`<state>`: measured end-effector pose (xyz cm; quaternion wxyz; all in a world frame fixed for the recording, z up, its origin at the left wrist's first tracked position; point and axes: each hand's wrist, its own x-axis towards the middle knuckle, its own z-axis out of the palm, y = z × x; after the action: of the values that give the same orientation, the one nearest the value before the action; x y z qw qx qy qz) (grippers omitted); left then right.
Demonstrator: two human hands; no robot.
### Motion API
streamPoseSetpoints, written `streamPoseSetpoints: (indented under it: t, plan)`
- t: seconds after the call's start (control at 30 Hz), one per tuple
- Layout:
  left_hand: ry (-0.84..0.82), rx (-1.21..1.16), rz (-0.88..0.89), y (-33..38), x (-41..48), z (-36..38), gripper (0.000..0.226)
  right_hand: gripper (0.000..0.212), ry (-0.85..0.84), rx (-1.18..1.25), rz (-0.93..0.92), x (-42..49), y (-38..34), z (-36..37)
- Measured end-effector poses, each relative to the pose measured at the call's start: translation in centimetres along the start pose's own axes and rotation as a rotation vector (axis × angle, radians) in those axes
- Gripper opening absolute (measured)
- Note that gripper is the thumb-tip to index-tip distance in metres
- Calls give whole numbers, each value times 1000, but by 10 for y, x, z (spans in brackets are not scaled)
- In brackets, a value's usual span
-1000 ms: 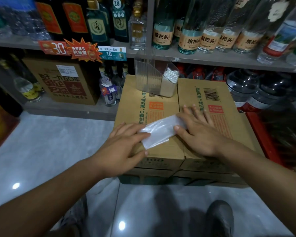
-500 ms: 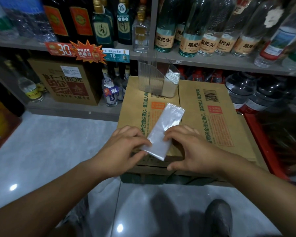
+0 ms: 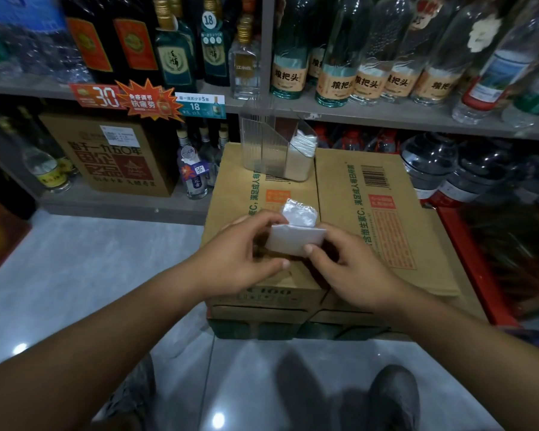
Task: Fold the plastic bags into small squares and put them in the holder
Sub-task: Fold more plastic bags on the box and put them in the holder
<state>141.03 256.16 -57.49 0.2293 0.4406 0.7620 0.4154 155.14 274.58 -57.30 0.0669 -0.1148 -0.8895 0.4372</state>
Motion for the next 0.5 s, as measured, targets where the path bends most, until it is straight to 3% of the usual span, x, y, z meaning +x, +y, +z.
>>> streamPoseSetpoints:
  t: [0.07,0.2,0.43,0.5]
  plan:
    - [2,-32,-79,-4,6,6,53,19,18,118,68,2,-2,-2]
    - [147,-19,-149,-1,14,17,9,24,75,245,175,17,-5,-4]
    - [166,72,-248,3,31,19,19,7,246,-112,144,54,3,-9]
    - [160,120,-276,3,35,19,21,24,246,-150,139,62,7,-9]
